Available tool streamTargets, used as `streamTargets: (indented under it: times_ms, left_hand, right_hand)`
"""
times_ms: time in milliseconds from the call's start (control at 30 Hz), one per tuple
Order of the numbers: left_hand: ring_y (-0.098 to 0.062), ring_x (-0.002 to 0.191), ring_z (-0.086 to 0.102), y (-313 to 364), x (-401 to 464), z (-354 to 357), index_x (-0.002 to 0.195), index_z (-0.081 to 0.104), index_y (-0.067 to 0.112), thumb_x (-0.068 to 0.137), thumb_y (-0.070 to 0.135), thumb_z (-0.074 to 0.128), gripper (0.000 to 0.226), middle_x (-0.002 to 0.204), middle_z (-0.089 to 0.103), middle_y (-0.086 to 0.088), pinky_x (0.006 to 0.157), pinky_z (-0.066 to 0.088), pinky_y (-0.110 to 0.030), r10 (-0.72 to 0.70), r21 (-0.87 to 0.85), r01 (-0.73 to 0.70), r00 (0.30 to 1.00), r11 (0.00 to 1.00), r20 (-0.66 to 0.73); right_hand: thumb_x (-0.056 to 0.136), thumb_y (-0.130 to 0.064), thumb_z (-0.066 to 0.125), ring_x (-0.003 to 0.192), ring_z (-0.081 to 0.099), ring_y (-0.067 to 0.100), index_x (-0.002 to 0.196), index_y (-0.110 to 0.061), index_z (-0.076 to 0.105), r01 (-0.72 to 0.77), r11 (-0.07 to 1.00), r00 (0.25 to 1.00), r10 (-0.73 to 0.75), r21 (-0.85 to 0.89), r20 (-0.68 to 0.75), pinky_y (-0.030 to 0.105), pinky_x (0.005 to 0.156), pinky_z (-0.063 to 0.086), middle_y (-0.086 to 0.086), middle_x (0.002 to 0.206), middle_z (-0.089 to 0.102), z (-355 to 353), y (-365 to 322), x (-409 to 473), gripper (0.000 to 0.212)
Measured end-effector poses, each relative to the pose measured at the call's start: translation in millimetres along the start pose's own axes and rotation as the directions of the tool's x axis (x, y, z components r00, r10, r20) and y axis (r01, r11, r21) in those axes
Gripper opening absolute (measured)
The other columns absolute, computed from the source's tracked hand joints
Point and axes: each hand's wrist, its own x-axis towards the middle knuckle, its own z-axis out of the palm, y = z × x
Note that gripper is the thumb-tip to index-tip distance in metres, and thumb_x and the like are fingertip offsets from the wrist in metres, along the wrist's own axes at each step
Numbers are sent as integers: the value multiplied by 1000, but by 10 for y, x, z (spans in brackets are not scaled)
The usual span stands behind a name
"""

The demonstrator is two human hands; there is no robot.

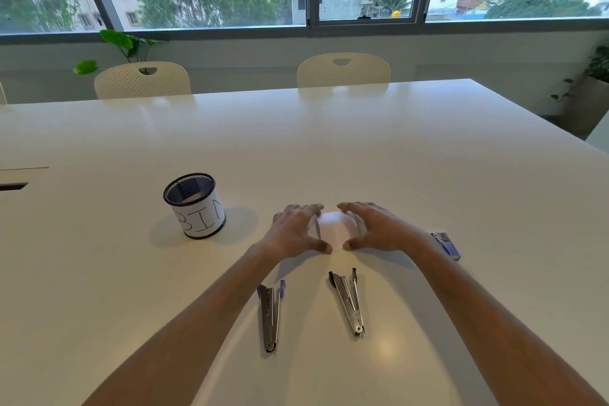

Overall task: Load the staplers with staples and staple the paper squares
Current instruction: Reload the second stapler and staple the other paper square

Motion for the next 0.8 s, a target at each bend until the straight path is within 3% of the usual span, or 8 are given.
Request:
streamTargets:
  times_ms: [233, 367, 433, 600, 800]
  left_hand:
    - [-20, 118, 49, 6, -30, -15, 135, 48, 19, 72, 34, 79, 72, 118, 63, 5, 101, 36, -44, 10, -141, -23, 996, 990, -92]
    - [-13, 96, 62, 21, -45, -59, 118, 63, 16, 74, 22, 78, 46, 95, 70, 3, 85, 47, -23, -58, -337, 4, 987, 942, -150]
    - [-11, 84, 65, 51, -55, -102, 108, 66, 17, 74, 17, 79, 36, 86, 71, 0, 77, 49, -16, -140, -488, 44, 977, 872, -162]
    - [-17, 64, 65, 128, -88, -179, 102, 66, 6, 78, 3, 74, 25, 73, 70, -13, 71, 53, -30, -251, -772, 82, 963, 630, -102]
    - [-14, 55, 67, 188, -118, -173, 95, 65, 7, 80, 0, 71, 18, 70, 70, -12, 61, 56, -26, -320, -864, 103, 945, 493, -69]
  right_hand:
    - [69, -41, 80, 115, 51, 17, 132, -31, 51, 31, 997, 990, -21, 71, -136, 39, 99, 41, -6, 126, 61, 15, 10, 8, 70]
    - [73, -32, 79, 97, 58, 10, 119, -31, 60, 74, 975, 978, -30, 208, -208, 31, 84, 49, -7, 111, 66, 53, -3, -27, 50]
    - [75, -28, 78, 90, 61, 9, 112, -31, 63, 95, 940, 973, -18, 329, -229, 30, 80, 51, -7, 101, 67, 71, -38, -38, 40]
    - [81, -17, 75, 82, 64, 20, 108, -21, 67, 115, 800, 970, 37, 589, -239, 38, 78, 52, 5, 96, 68, 73, -110, -39, 28]
    - [84, -11, 72, 73, 64, 17, 111, -15, 64, 86, 698, 980, 69, 711, -186, 30, 68, 57, 11, 95, 66, 5, -167, -49, 29]
